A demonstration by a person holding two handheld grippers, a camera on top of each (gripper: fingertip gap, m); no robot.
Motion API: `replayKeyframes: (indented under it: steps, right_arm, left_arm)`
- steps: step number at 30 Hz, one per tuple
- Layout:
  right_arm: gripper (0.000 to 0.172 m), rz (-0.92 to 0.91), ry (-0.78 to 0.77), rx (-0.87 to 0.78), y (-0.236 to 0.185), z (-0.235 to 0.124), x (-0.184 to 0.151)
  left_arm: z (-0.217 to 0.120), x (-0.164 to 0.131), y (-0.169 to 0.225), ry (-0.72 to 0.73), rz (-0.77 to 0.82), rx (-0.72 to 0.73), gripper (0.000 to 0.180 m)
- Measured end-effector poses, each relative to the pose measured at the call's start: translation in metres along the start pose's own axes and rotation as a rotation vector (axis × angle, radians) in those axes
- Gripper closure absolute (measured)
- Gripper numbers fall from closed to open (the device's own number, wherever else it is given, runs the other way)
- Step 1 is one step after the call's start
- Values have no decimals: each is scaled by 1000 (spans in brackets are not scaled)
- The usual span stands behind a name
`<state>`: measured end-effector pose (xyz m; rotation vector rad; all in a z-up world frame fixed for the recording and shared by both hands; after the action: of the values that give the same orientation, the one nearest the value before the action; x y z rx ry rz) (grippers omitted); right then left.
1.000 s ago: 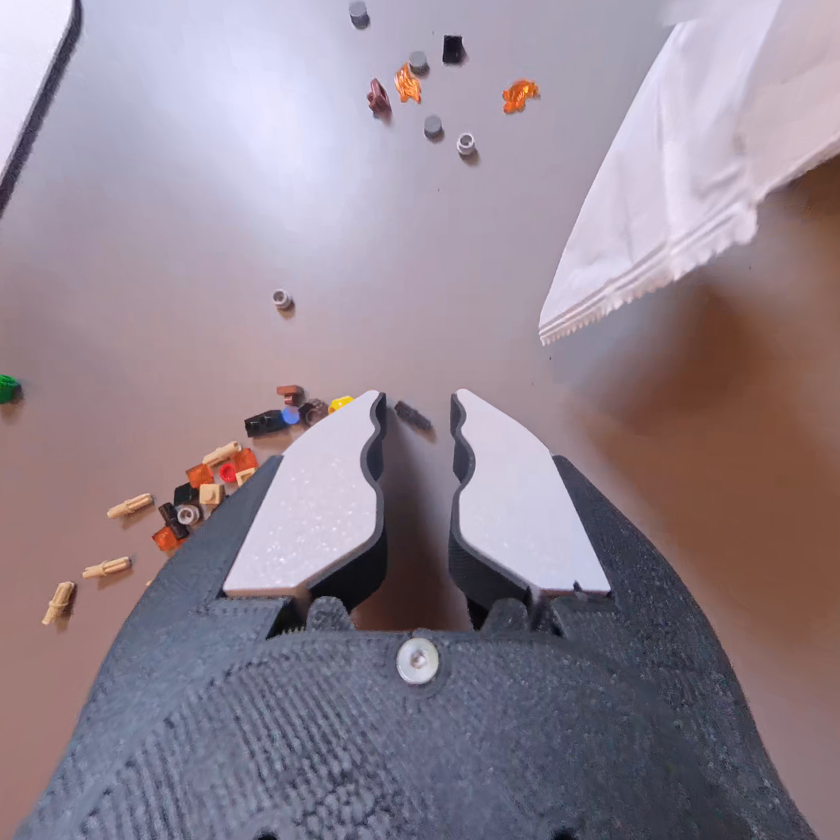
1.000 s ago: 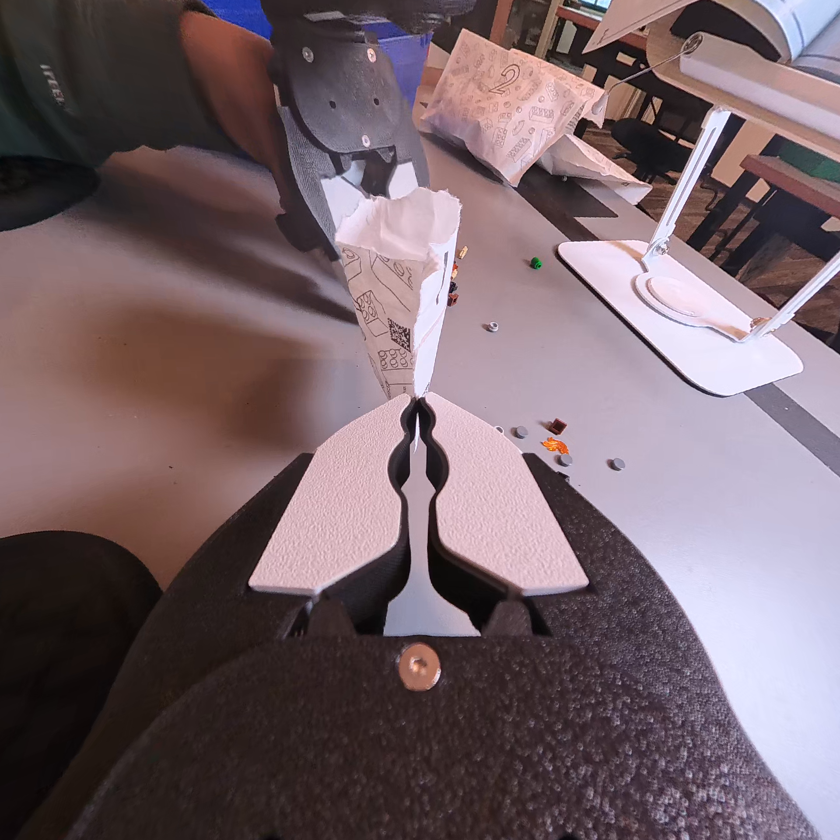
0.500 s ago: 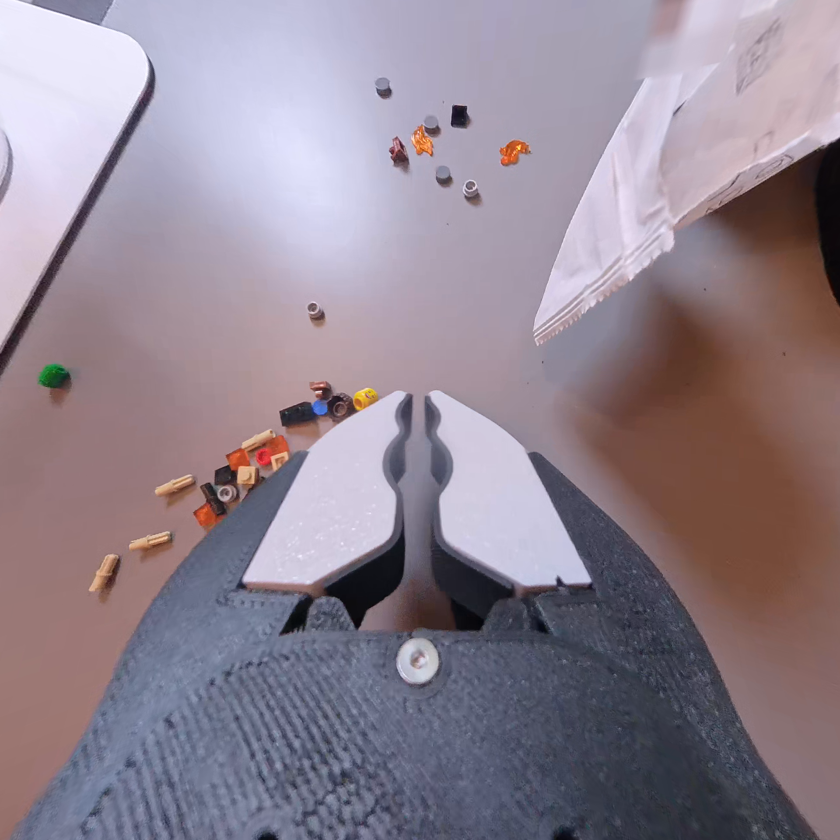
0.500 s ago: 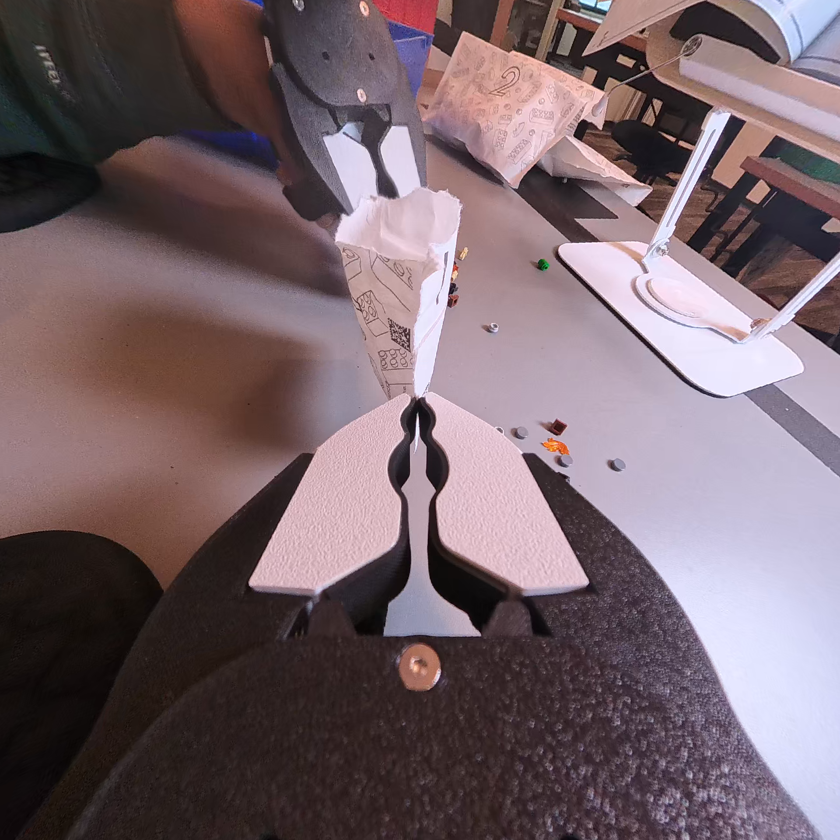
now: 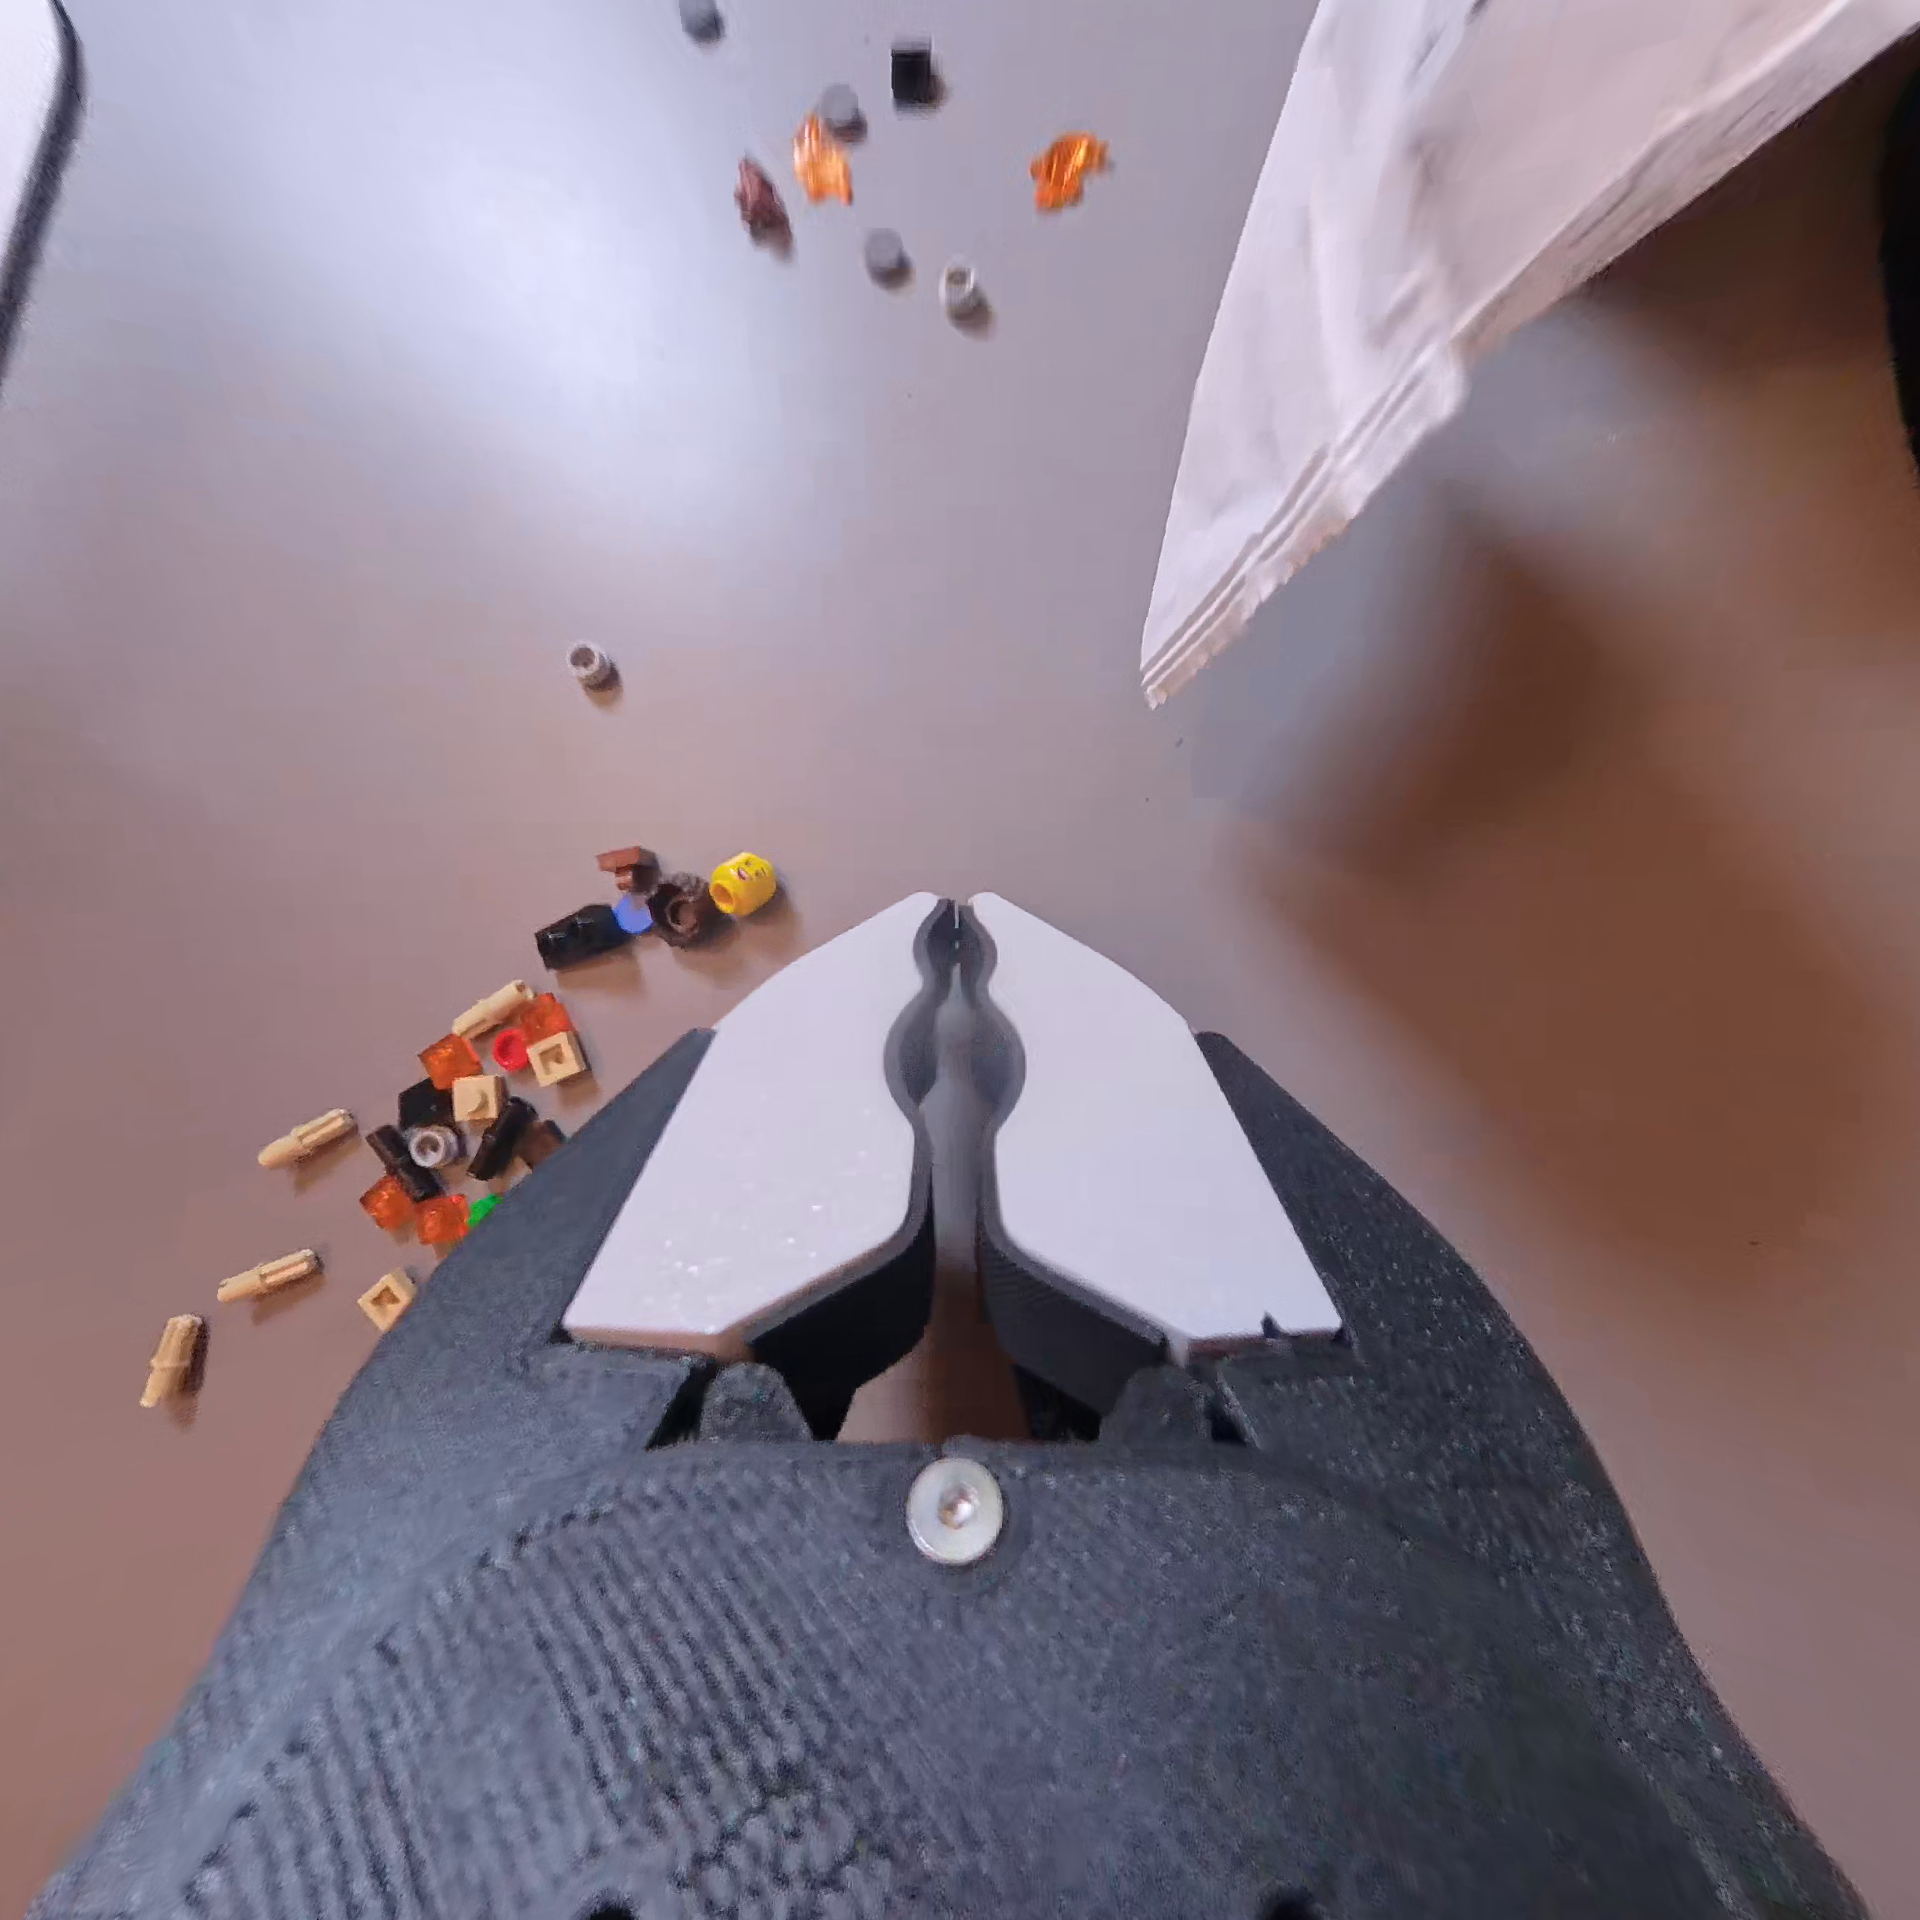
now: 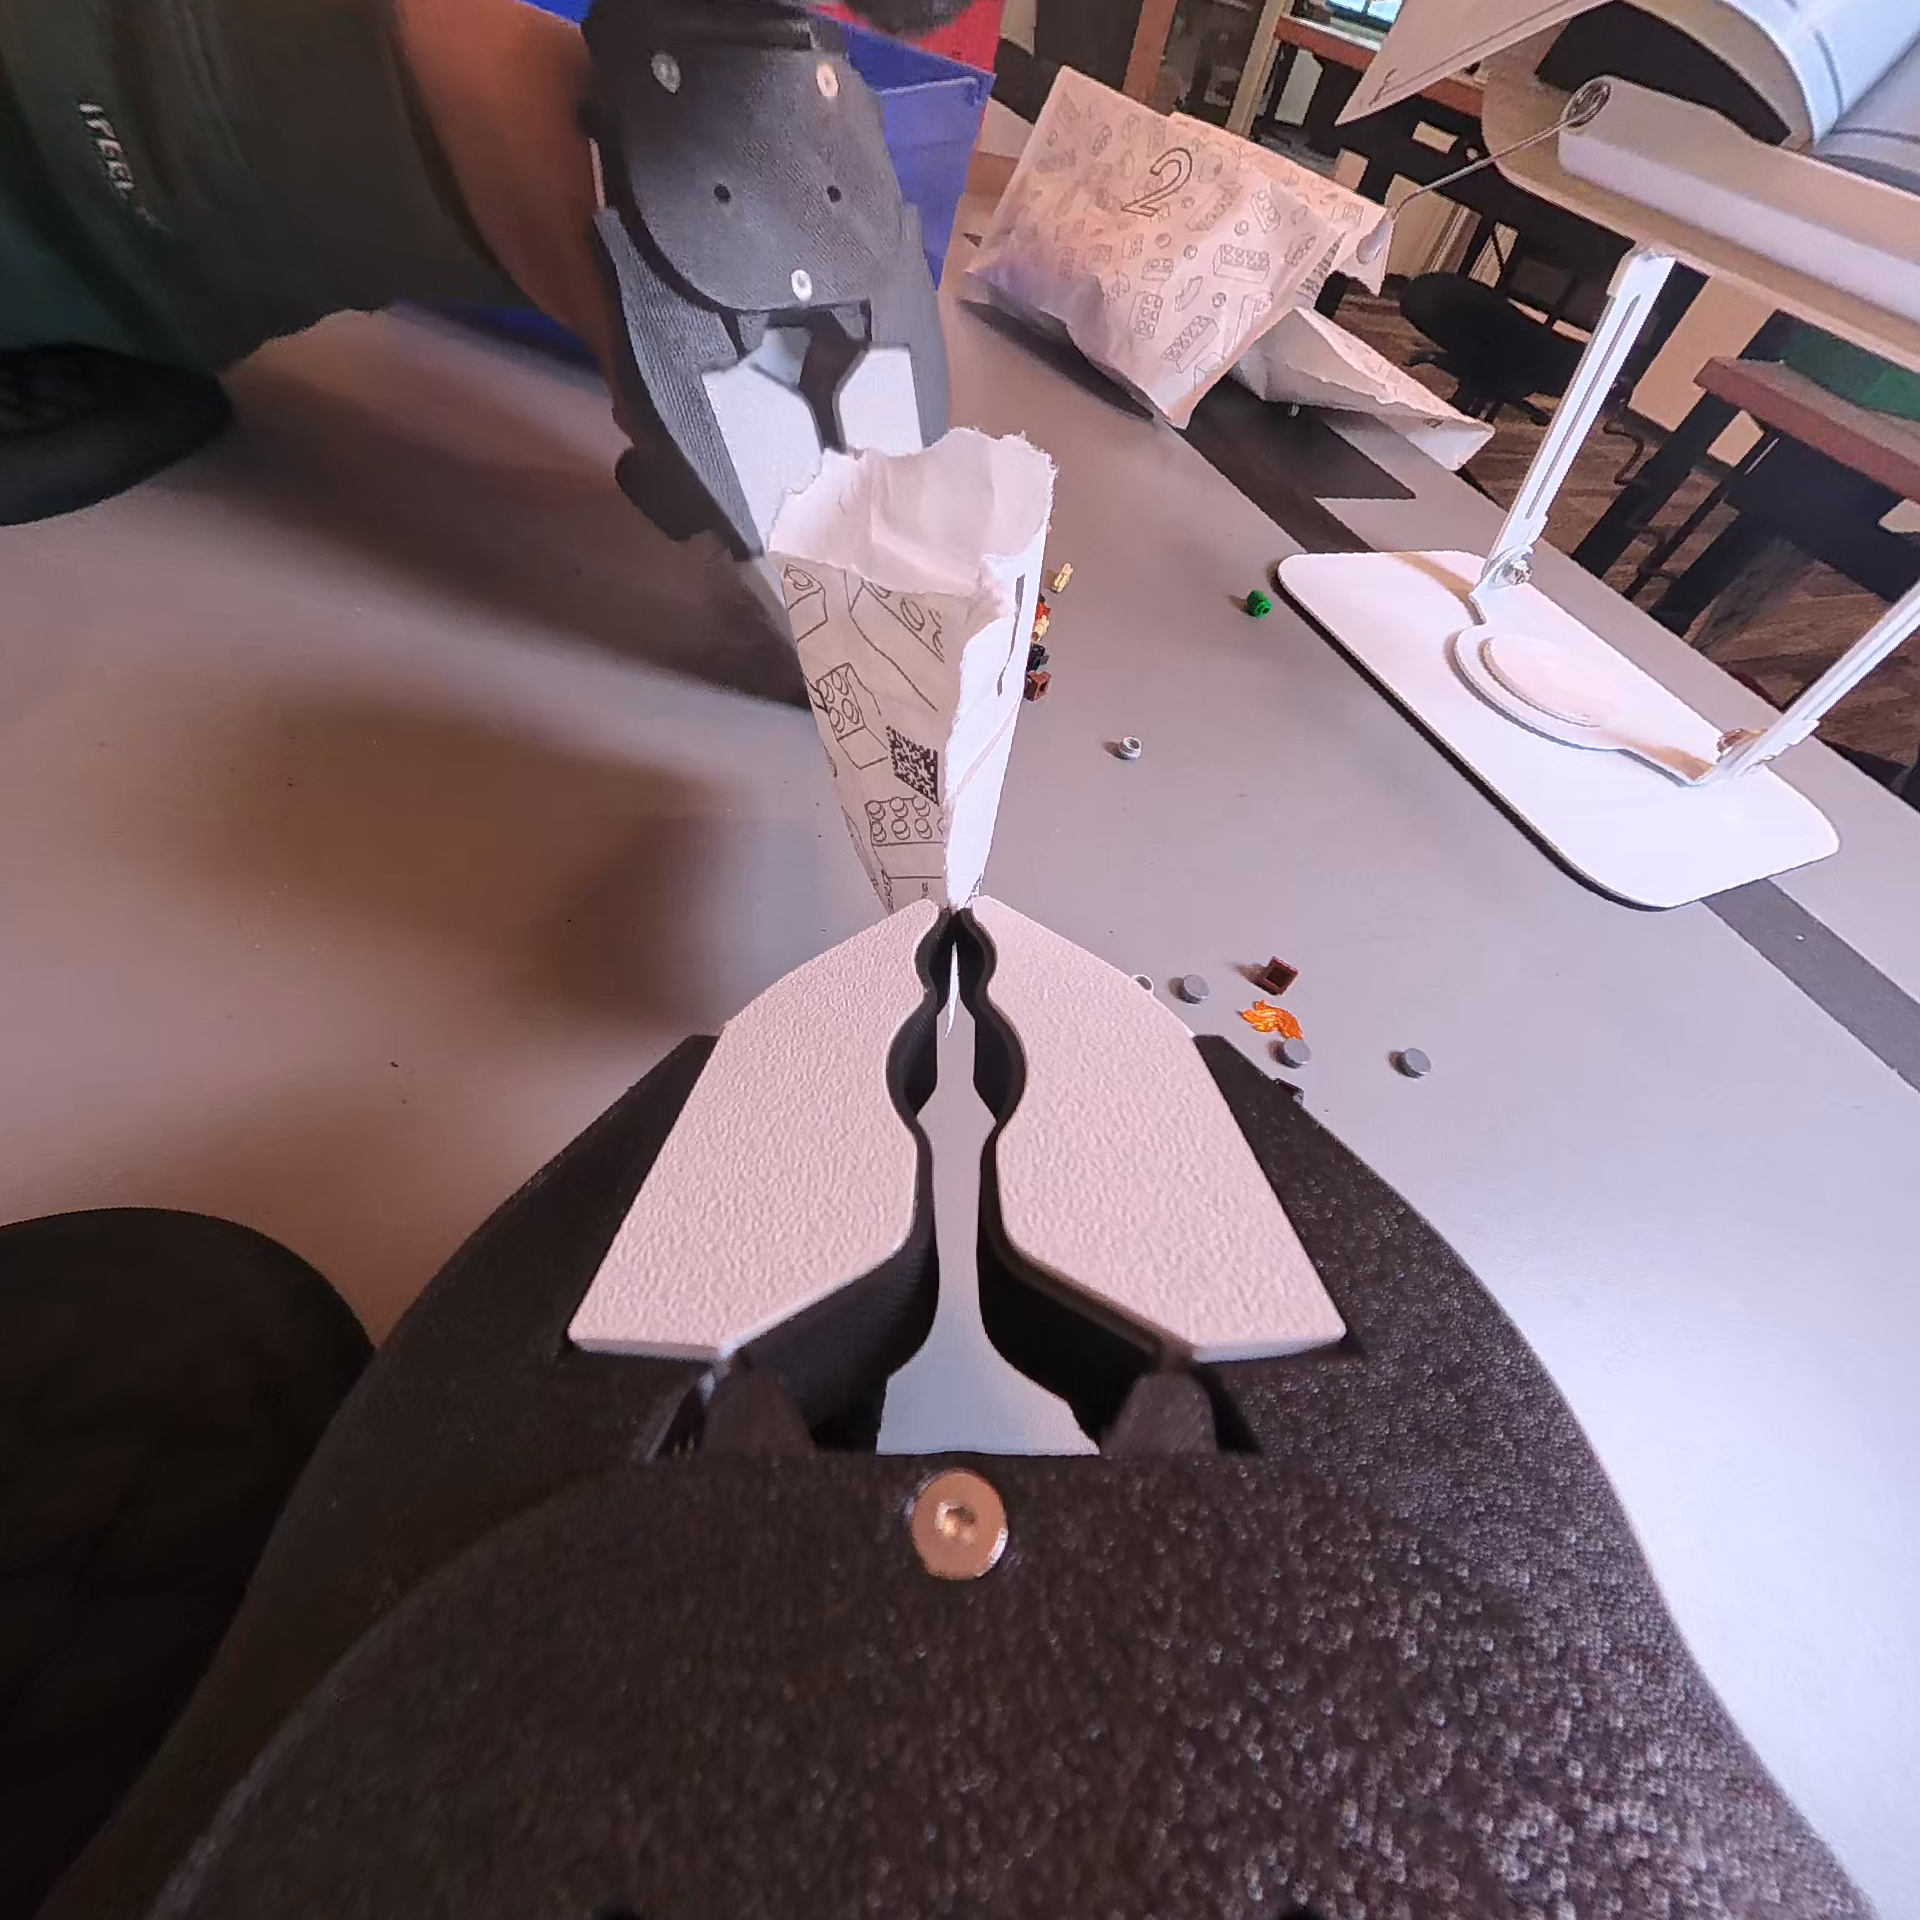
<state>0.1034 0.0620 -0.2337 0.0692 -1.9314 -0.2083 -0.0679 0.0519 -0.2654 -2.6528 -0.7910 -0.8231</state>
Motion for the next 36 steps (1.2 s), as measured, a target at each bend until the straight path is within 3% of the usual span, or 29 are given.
replayKeyframes:
  steps: [6, 11, 18, 29, 34, 36]
  right_arm:
    - [171, -31, -26, -5, -3, 3, -2]
    - [171, -86, -42, 0, -11, 7, -1]
    - [171, -55, -16, 11, -10, 5, 1]
    - [171, -35, 17, 10, -7, 1, 3]
    - [171, -29, 6, -24, 1, -2, 1]
    - [171, -9, 8, -40, 7, -4, 0]
  left_arm:
    - [-61, 67, 25, 388, 76, -23, 180]
    - [-54, 87, 52, 444, 202, 23, 175]
    - [-51, 80, 53, 418, 266, 12, 147]
    - [-68, 64, 19, 472, 201, 24, 147]
    - [-59, 37, -30, 336, 65, 222, 153]
    - [-42, 20, -42, 244, 43, 229, 149]
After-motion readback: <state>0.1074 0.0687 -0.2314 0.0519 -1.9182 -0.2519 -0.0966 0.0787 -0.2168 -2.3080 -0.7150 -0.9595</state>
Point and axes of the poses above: each gripper's, where its closed fingertips meet, z out along the fingers, x out of its top, y = z × x across the jaws, the point moved 4 cm from there along -z, back along the fingers, and after that the axes turned 3 degrees about x, right-handed, at the moved point
